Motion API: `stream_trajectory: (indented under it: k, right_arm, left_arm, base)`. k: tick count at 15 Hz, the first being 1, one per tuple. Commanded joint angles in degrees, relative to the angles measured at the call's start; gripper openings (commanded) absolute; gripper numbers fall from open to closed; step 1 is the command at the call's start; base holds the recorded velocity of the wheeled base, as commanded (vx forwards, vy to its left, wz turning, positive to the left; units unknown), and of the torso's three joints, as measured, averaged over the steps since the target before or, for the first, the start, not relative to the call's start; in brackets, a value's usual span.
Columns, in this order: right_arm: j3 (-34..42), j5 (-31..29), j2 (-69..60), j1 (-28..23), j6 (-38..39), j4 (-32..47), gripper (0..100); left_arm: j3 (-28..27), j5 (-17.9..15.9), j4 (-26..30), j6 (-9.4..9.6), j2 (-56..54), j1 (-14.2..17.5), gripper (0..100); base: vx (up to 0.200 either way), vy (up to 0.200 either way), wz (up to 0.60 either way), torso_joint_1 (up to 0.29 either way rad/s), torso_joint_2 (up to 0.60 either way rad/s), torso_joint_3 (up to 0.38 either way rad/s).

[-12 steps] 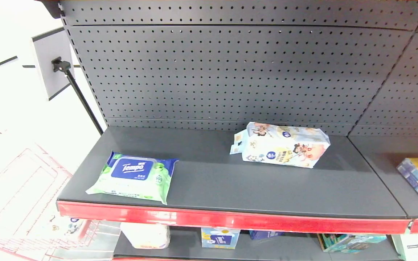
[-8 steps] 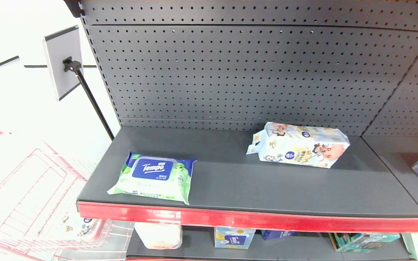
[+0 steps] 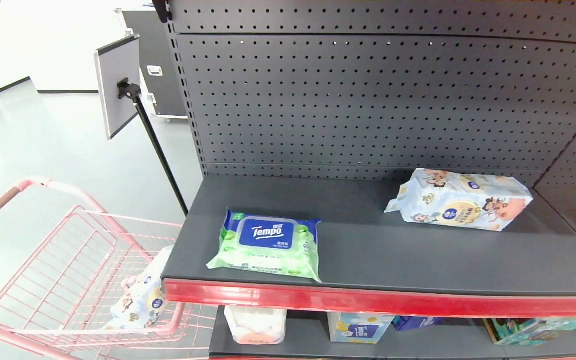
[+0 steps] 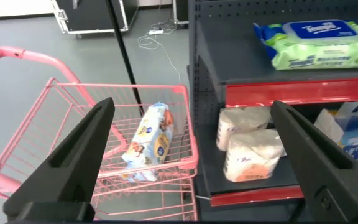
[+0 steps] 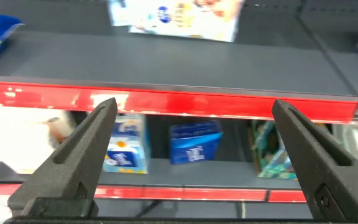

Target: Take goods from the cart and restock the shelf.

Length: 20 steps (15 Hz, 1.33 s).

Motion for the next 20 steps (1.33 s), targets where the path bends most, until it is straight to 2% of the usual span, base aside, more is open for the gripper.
stream_trajectory:
  k: [1,20]
  right_arm:
    - [0.0,0.0,0.0,0.0,0.0,0.0,100]
    - [0.0,0.1,0.0,0.0,-0.2,0.0,100]
  left_arm:
    - [0.0,0.0,0.0,-0.01,0.0,0.0,100]
    - [0.0,-0.1,0.0,-0.01,0.0,0.0,100]
  base:
    - [0.000,0.200,0.00,0.007,0.00,0.002]
    - [0.000,0.200,0.00,0.003,0.00,0.002]
